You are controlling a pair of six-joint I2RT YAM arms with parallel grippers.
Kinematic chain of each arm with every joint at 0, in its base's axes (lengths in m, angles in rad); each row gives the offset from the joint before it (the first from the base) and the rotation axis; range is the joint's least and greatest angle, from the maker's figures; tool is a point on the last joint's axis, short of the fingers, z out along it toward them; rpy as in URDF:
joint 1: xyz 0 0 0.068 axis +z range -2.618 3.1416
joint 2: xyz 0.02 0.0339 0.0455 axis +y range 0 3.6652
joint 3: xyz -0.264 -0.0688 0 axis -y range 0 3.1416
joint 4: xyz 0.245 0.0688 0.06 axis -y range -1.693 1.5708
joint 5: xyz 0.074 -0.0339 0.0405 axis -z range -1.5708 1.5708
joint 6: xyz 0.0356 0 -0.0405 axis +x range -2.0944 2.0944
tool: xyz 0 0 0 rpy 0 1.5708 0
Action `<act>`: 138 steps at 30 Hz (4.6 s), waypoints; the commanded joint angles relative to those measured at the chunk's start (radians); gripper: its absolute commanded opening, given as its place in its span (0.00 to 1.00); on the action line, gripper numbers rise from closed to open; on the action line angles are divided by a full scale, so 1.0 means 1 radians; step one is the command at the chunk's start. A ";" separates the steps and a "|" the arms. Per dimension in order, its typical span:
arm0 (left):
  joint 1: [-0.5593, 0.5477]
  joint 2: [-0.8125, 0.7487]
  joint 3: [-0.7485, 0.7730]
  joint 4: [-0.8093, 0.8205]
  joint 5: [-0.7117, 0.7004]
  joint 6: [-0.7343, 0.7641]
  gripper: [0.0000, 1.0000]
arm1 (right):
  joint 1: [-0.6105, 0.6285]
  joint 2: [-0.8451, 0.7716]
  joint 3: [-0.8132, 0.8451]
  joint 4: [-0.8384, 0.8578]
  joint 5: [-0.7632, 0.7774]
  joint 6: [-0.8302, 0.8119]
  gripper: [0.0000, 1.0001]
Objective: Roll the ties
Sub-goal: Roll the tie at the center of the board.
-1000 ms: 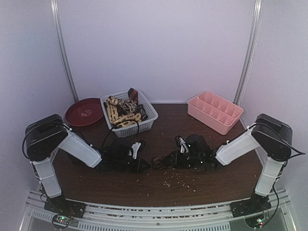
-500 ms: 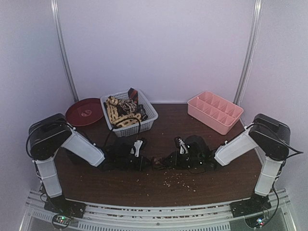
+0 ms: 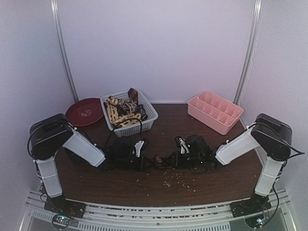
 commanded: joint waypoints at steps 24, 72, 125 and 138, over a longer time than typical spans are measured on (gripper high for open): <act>-0.036 0.081 0.227 -0.182 -0.001 0.070 0.02 | -0.033 -0.066 -0.009 -0.083 0.147 -0.060 0.18; -0.036 0.064 0.357 -0.285 -0.027 0.189 0.36 | -0.071 -0.134 0.007 -0.178 0.154 -0.102 0.27; -0.019 0.175 0.542 -0.562 -0.063 1.156 0.64 | -0.161 0.008 -0.005 0.041 -0.110 -0.031 0.27; -0.010 0.172 0.550 -0.633 -0.039 1.165 0.48 | -0.165 -0.034 -0.049 0.035 -0.090 -0.003 0.27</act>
